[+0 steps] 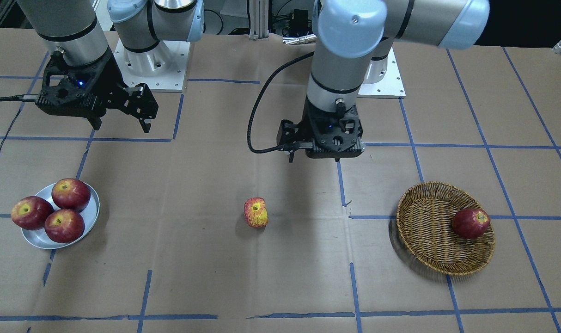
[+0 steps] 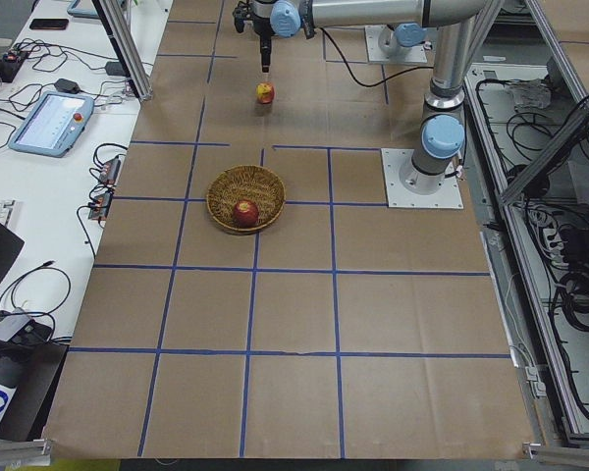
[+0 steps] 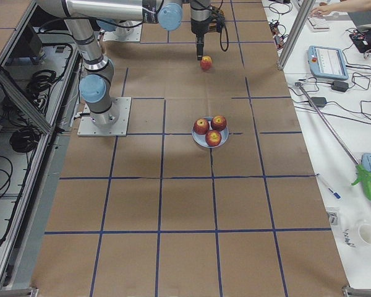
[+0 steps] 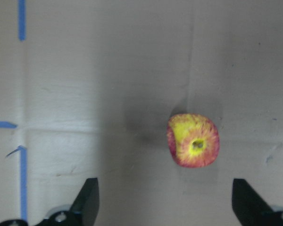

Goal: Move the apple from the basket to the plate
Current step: 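Grasp the mid-table apple with the right gripper while the left arm rises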

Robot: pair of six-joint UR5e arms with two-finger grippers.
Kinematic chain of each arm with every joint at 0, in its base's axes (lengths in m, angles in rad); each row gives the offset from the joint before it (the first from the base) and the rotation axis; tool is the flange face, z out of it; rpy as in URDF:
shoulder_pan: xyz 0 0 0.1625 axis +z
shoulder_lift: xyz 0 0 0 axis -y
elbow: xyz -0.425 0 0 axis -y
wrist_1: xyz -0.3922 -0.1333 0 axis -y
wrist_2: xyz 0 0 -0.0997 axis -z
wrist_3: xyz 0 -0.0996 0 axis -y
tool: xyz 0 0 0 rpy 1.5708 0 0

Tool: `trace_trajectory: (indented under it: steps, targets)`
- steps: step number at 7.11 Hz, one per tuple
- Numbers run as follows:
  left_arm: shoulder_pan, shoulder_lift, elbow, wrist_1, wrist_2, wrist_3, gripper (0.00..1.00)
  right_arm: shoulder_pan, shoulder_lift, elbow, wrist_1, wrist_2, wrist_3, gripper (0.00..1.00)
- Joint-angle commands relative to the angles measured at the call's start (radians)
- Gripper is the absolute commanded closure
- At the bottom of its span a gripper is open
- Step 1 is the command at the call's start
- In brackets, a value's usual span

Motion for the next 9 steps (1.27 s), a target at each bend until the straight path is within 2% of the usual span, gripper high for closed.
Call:
trace_trajectory:
  steps: [1, 4, 5, 7, 9]
  targets:
    - [0.09, 0.154, 0.013, -0.197, 0.007, 0.072, 0.02, 0.001, -0.001, 0.002, -0.002, 0.0, 0.002, 0.0]
    - [0.1, 0.177, 0.016, -0.229, 0.007, 0.074, 0.02, 0.026, 0.021, 0.002, -0.011, 0.007, 0.021, 0.0]
    - [0.1, 0.179, 0.015, -0.229, 0.007, 0.074, 0.02, 0.08, 0.051, 0.0, -0.074, 0.006, 0.058, 0.0]
    - [0.1, 0.18, 0.016, -0.229, 0.007, 0.074, 0.02, 0.228, 0.172, -0.02, -0.204, 0.0, 0.249, 0.0]
    - [0.1, 0.18, 0.018, -0.227, 0.008, 0.074, 0.02, 0.335, 0.307, -0.075, -0.279, -0.003, 0.38, 0.0]
